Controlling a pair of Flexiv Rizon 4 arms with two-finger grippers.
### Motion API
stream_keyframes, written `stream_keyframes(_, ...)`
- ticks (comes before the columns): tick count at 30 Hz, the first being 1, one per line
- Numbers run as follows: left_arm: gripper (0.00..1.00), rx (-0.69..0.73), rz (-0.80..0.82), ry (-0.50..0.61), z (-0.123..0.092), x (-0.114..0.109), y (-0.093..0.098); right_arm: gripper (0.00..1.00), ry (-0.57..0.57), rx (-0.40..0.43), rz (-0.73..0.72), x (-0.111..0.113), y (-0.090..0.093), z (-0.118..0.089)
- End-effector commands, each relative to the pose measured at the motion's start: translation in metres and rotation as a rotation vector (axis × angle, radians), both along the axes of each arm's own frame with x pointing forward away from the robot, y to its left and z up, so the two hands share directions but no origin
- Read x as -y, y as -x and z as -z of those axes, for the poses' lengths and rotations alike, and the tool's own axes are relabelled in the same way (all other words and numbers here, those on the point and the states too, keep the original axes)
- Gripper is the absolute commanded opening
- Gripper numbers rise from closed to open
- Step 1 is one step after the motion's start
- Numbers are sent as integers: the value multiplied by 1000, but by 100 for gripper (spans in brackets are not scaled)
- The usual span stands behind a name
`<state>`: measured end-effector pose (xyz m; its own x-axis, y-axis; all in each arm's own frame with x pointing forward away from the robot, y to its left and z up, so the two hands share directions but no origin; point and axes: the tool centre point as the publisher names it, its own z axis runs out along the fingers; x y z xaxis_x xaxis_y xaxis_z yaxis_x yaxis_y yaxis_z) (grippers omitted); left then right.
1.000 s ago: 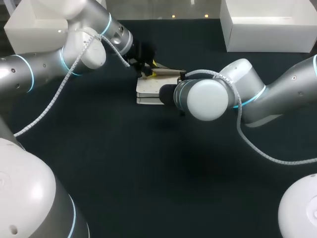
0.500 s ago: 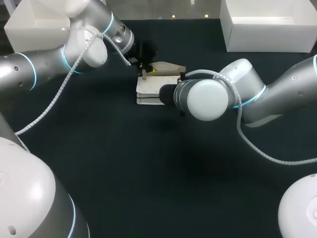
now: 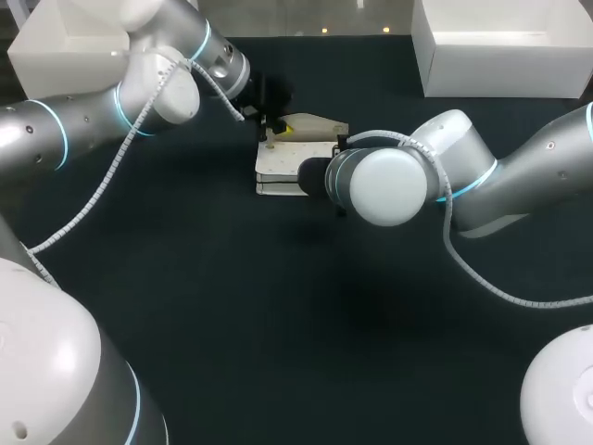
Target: Pick up the bag, open it, inspect its contents, close it, and place it on the opposite side
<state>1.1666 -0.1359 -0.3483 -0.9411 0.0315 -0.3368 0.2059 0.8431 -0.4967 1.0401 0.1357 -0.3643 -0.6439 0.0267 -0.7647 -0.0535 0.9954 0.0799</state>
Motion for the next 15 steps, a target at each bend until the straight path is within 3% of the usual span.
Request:
stream_keyframes(1, 0, 6, 0, 6, -8, 0, 5, 100, 6, 5, 17, 1, 3, -2)
stream_keyframes(15, 0, 28, 0, 29, -54, 6, 20, 100, -33, -13, 65, 17, 28, -59)
